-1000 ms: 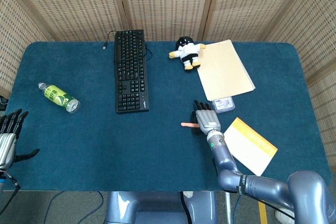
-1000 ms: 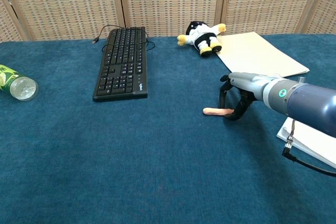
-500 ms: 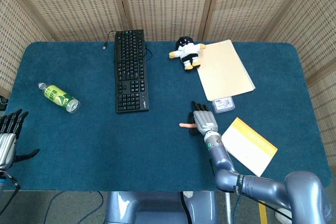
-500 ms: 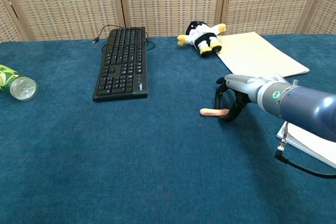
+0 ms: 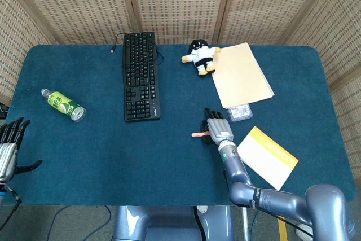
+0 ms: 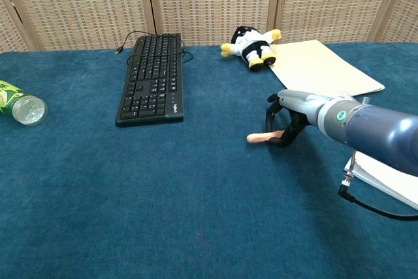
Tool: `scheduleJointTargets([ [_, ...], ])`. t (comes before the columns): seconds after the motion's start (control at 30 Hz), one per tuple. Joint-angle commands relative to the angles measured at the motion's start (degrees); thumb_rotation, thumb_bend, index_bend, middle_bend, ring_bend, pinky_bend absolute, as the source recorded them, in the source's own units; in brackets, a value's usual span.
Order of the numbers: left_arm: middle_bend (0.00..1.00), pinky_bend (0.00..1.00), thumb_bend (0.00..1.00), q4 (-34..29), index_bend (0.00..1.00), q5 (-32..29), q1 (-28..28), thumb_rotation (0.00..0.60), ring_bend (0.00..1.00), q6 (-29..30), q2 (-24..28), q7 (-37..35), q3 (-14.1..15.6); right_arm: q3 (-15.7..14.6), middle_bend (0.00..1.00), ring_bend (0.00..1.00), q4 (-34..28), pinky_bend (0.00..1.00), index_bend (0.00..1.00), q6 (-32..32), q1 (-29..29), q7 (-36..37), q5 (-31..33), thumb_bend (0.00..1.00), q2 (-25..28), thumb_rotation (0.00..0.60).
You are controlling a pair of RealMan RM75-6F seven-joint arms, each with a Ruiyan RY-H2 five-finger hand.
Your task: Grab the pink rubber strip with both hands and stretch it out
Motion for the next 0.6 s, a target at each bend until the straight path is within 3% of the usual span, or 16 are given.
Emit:
scheduleJointTargets([
  [0.03,0.0,0.0,0.0,0.03,0.0,-0.05,-0.02,0.6,0.0,-0.05,0.0,-0.13,-0.02,1.37,0.06,0.0,-3.05,0.0,0.63,-0.63,-0.41,1.99,-0.43,0.59,1.69,0.6],
  [0.33,0.0,0.0,0.0,-0.06,0.0,-0.34,-0.26,0.6,0.0,-0.41,0.3,-2.0,-0.46,7.25,0.09,0.0,-11.24,0.0,0.65,-4.22,1.02,7.22,2.67,0.59,5.67,0.6],
  [0.6,0.0,0.0,0.0,-1.77,0.0,3.59,-3.16,0.6,0.0,-0.62,2.93,-3.71,-1.91,13.34,0.1,0.0,-14.55,0.0,0.65,-7.05,7.51,9.79,12.04,0.59,6.08,0.6],
])
